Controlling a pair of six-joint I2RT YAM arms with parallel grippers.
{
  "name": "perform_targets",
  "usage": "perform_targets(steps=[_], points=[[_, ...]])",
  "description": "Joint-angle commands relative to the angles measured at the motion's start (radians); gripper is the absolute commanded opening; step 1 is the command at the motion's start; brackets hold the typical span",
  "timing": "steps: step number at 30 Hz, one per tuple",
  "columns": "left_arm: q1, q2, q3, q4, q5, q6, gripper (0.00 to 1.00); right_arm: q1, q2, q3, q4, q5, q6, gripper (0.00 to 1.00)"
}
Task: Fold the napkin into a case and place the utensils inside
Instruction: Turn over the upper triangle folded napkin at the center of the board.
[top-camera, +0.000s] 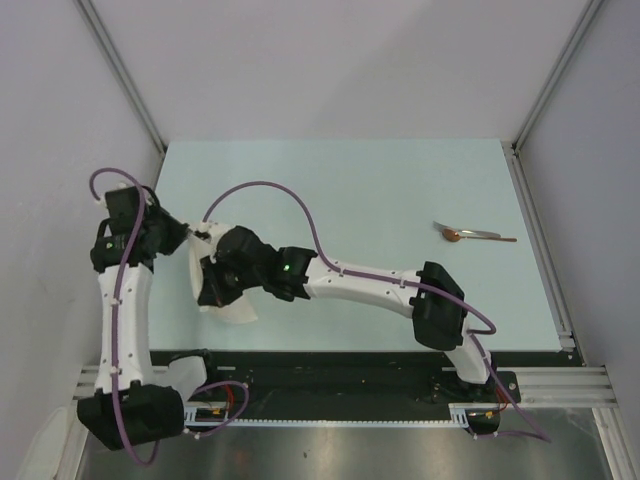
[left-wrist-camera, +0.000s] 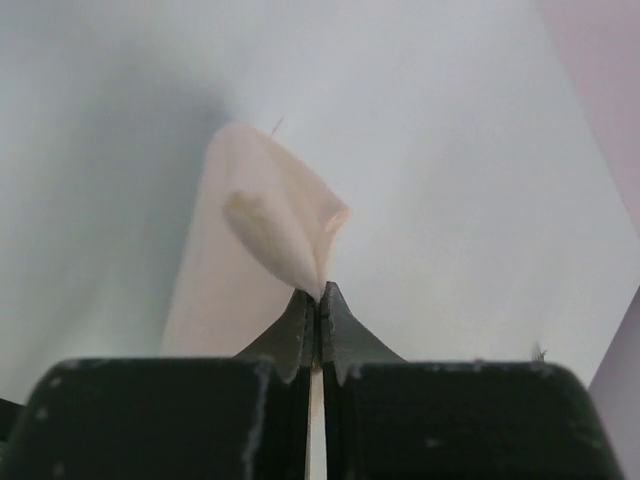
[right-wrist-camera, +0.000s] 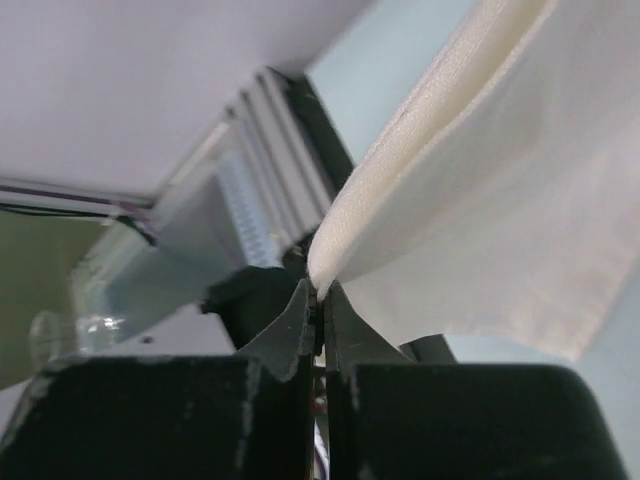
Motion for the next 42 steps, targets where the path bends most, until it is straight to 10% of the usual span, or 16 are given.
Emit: perform_targets(steps=[1, 12, 21, 34, 42], points=[[0.036, -0.044, 0.171, 0.089, -0.125, 0.054, 0.0, 0.073, 0.008, 0.024, 0.182, -0.305, 0.098, 0.0], [-0.249, 0.309, 0.036, 0.417, -0.038, 0.025, 0.0, -0.097, -0.161, -0.663, 0.959, -0.419, 0.4, 0.0], [-0.531, 0.704, 0.113, 0.684, -0.089, -0.031, 0.0, -0.258, -0.222, -1.204, 1.205, -0.452, 0.44, 0.0], [-0.688, 0.894, 0.251, 0.641, -0.033, -0.036, 0.03, -0.34, -0.368, -1.462, 1.126, -0.37, 0.437, 0.12], [-0.72, 0.862, 0.426, 0.44, 0.002, 0.076, 0.66, -0.401, -0.708, -1.403, 0.434, -0.128, 0.254, 0.59]])
